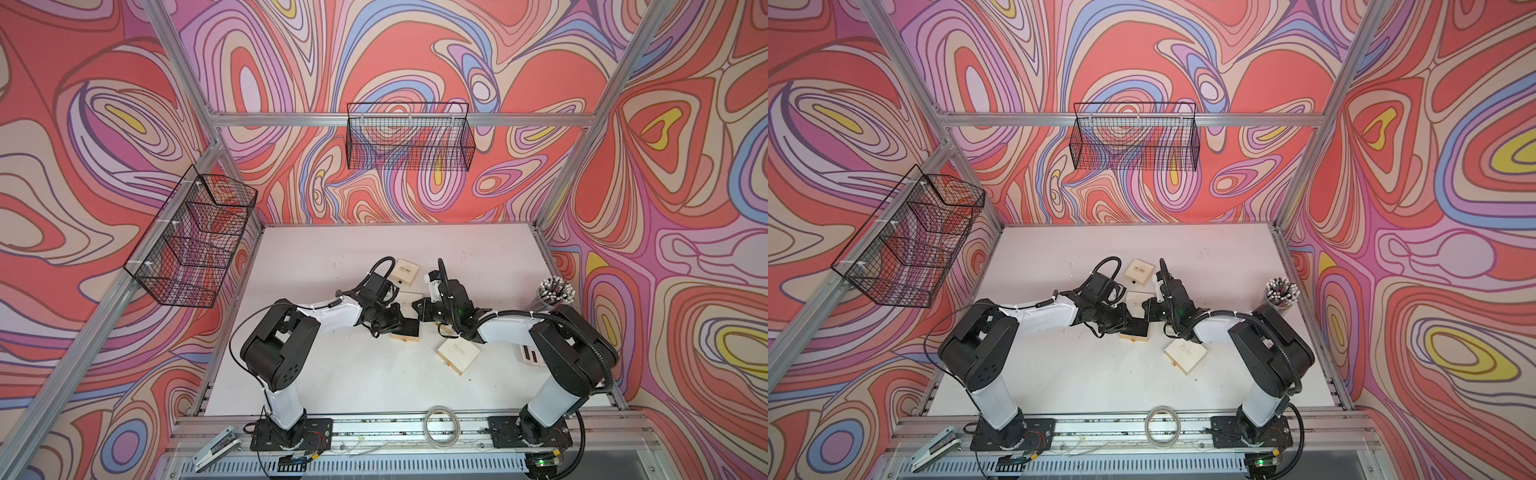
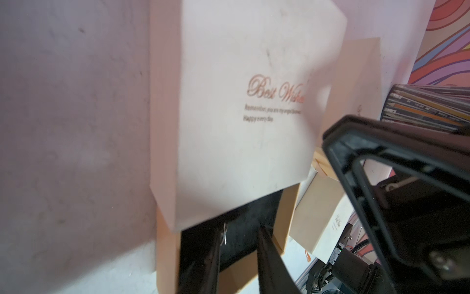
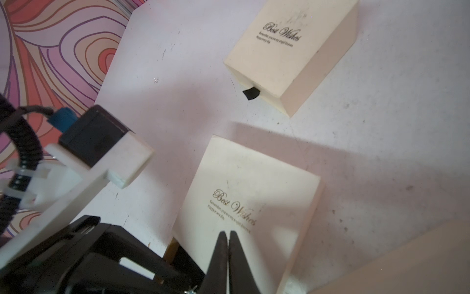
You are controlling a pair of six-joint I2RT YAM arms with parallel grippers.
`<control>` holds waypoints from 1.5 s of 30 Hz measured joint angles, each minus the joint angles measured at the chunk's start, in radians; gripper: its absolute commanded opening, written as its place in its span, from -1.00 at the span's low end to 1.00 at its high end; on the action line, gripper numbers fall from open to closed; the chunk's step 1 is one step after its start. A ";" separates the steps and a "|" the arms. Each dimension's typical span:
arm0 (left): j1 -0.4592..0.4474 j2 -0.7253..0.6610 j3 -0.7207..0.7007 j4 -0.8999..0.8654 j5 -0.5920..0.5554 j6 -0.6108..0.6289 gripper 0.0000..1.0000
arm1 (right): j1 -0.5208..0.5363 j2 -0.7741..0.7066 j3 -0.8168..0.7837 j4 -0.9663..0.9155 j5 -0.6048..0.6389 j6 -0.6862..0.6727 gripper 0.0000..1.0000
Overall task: Take out the earrings from the drawer-style jewelry box
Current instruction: Pick up the earring from the drawer.
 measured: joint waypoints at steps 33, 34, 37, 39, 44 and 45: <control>0.000 0.013 -0.012 0.004 -0.018 -0.046 -1.00 | 0.000 0.006 0.010 -0.017 0.000 -0.003 -1.00; 0.000 0.013 -0.017 0.011 -0.016 -0.050 -1.00 | 0.000 0.006 0.011 -0.016 0.000 -0.003 -1.00; 0.000 0.003 -0.037 0.037 -0.007 -0.064 -1.00 | 0.000 0.006 0.011 -0.017 -0.001 -0.003 -1.00; 0.002 -0.005 -0.048 0.050 0.000 -0.073 -1.00 | 0.000 0.006 0.011 -0.017 -0.002 -0.003 -1.00; 0.004 -0.010 -0.079 0.101 0.023 -0.098 -1.00 | 0.000 0.008 0.012 -0.017 -0.003 -0.003 -1.00; 0.004 -0.014 -0.087 0.111 0.026 -0.104 -1.00 | 0.000 0.008 0.012 -0.017 -0.003 -0.003 -1.00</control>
